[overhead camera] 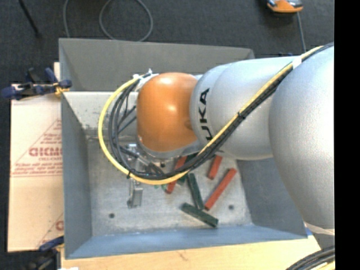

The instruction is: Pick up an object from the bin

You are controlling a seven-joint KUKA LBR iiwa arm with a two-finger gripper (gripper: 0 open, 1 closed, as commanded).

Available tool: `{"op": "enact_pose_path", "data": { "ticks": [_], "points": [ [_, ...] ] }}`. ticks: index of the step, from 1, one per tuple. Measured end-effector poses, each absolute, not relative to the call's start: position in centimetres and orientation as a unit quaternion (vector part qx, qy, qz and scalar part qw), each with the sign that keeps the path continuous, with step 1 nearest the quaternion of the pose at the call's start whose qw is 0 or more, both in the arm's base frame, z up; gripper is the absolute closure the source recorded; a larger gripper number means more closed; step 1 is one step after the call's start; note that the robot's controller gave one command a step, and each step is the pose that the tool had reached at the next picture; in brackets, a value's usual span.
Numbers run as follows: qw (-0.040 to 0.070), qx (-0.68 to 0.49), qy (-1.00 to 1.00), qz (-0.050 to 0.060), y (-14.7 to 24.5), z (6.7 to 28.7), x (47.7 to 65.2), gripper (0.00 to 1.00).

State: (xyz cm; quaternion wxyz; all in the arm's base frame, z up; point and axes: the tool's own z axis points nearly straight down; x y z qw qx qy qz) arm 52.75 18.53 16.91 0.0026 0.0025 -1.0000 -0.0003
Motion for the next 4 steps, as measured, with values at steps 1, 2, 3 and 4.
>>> {"op": "enact_pose_path", "data": {
  "ticks": [1,2,3,4],
  "points": [
    [-0.003,-0.027,-1.000,0.001,9.4,17.9,54.8,0.00],
    [-0.002,-0.011,-1.000,0.000,0.7,7.1,55.3,0.00],
    [-0.004,-0.006,-1.000,0.002,-4.5,7.1,58.9,0.00],
    [-0.002,0.000,-1.000,0.000,-8.9,7.2,65.5,0.00]
  ]
}}
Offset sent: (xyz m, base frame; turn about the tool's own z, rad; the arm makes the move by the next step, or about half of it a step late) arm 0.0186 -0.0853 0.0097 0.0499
